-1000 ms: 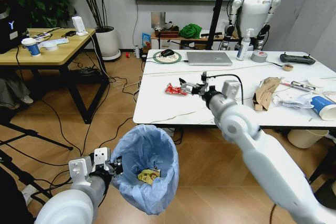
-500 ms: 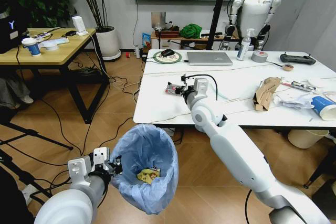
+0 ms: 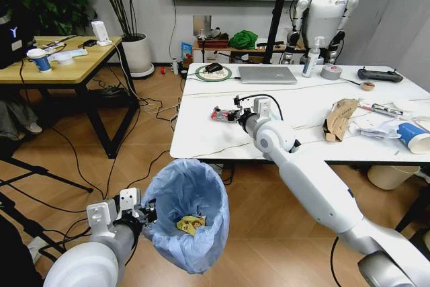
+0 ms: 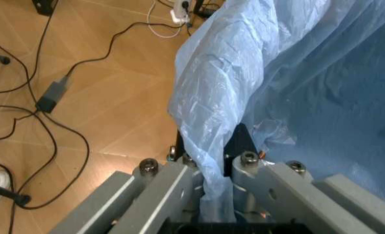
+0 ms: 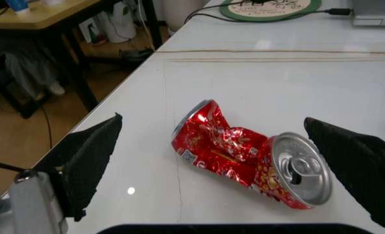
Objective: Pick up the trash bin and place the trash from the table into it.
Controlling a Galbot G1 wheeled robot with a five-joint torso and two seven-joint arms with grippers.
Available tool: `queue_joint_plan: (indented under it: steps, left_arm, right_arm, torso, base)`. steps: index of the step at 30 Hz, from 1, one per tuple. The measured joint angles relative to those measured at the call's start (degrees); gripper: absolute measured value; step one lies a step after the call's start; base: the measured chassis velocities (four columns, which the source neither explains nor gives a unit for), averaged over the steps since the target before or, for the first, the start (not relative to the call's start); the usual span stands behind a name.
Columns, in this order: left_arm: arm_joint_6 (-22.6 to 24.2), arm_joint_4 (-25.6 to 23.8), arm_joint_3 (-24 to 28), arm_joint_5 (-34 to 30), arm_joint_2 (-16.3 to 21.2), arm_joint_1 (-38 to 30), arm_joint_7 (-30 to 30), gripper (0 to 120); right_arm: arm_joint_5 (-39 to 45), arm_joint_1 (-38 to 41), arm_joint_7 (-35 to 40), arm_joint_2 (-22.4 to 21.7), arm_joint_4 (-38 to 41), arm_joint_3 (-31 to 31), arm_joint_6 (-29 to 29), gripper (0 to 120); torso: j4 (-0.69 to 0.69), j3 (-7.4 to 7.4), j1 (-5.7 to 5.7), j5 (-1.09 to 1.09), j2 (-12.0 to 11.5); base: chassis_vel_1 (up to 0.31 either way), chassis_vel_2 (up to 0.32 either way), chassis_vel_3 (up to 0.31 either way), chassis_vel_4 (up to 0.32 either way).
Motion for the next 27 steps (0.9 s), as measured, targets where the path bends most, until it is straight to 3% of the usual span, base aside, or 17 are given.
queue_joint_plan:
  steps: [11,27]
  left_arm:
    - [0.0,0.0,-1.0,0.1,-0.5,0.4,0.6,0]
    - [0.0,0.0,-1.1,0.2,-0.4,0.4,0.8,0]
  right_arm:
    - [3.8,1.6,-0.5,-0.1,-5.8,2.1,-3.1,100]
    - [9.1,0.8,-2.7,-0.3,-8.4,5.1,-2.2,100]
  torso:
    - [-0.01,0.0,-0.01,0.0,0.0]
    - [0.0,0.0,-0.01,0.0,0.0]
  base:
    - [0.0,0.0,0.0,0.0]
    - [0.0,0.0,0.0,0.0]
